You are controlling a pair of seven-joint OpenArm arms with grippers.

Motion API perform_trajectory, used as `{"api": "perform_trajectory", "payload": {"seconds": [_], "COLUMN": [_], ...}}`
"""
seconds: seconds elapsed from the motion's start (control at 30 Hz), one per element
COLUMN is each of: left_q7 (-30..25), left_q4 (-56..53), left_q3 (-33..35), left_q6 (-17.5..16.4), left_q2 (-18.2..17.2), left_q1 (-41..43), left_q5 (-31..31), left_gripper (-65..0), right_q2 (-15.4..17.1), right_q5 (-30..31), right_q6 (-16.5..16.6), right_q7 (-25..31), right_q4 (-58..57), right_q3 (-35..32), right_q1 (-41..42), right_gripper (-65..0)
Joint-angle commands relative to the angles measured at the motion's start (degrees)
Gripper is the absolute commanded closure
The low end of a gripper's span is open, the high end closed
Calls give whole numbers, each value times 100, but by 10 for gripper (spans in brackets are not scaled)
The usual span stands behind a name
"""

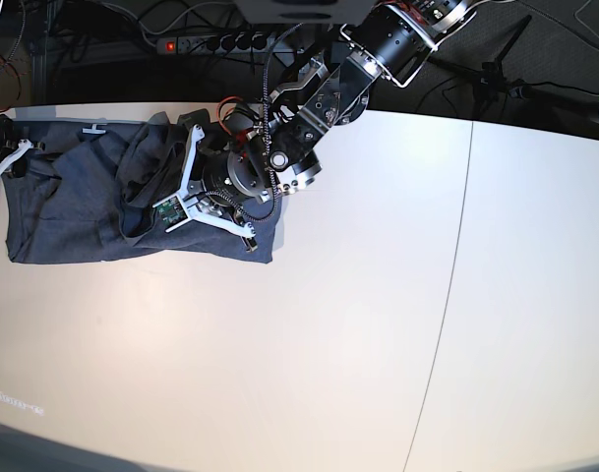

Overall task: Fold the T-shirt properly
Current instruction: 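Lay the hem end down on the strip's middle with the left gripper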

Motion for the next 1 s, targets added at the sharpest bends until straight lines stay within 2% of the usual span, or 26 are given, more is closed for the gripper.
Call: {"api": "perform_trajectory", "payload": {"seconds": [0.0, 0.17, 0.3, 0.5, 0.63, 0.77, 0.87, 0.97], "left_q7": [-144, -138, -326, -369, -319, -31, 144, 166], "left_q4": [57, -96, -96, -96, -96, 24, 258, 289], "left_q3": [4, 122, 581, 1086, 1117, 708, 120, -597], "left_q6": [-125, -153, -146, -229, -275, -275, -297, -629], "left_q2": [96, 205, 232, 232, 232, 232, 232, 232], "left_q1": [-94, -74, -155, -306, -337, -393, -393, -389], "left_q5": [-50, -275, -319, -317, -90, -61, -326, -640], "left_gripper": [0, 0, 0, 0, 0, 0, 0, 0], "right_q2": [127, 125, 125, 127, 127, 127, 127, 127], "right_q5": [2, 2, 4, 2, 4, 26, 120, 129], "right_q6": [63, 63, 63, 63, 63, 63, 63, 63], "right_q7": [-129, -125, -136, -208, -160, -35, -37, -39], "right_q4": [44, 44, 44, 44, 44, 44, 57, 61], "right_q3": [42, 42, 42, 42, 42, 42, 42, 42], "right_q1": [-2, -2, -2, -2, 2, 13, 13, 13], "right_gripper": [0, 0, 0, 0, 0, 0, 0, 0]}}
